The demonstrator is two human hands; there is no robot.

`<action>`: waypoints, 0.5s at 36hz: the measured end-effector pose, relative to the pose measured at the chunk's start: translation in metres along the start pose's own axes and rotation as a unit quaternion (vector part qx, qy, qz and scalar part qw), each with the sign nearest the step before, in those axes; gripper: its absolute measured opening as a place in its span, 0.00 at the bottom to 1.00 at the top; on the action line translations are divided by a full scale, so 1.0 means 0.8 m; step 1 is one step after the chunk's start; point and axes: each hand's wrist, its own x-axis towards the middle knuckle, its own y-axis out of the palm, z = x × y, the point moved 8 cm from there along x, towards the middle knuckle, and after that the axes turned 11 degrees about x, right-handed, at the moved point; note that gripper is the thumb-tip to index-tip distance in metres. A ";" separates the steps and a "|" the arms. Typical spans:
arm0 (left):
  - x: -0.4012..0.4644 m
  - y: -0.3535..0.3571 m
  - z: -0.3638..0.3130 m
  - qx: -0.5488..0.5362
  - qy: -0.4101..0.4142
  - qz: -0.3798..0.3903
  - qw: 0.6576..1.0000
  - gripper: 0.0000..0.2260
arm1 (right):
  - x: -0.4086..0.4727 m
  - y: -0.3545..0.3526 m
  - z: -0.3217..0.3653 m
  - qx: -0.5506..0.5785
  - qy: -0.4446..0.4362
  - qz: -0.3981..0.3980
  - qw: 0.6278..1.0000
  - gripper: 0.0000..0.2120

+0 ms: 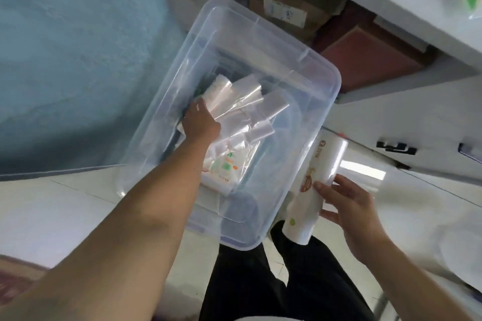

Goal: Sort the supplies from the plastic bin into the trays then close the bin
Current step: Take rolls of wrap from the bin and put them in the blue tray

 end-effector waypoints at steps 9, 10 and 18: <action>0.037 -0.004 -0.010 0.013 -0.025 -0.014 0.999 0.23 | -0.007 -0.018 -0.018 0.023 0.004 -0.014 1.000 0.15; 0.038 -0.003 -0.010 0.015 -0.024 -0.014 1.000 0.22 | -0.007 -0.021 -0.019 0.021 0.006 -0.015 1.000 0.16; 0.011 -0.013 -0.016 0.053 0.022 -0.024 0.998 0.21 | -0.005 -0.034 -0.002 -0.005 0.006 -0.013 1.000 0.12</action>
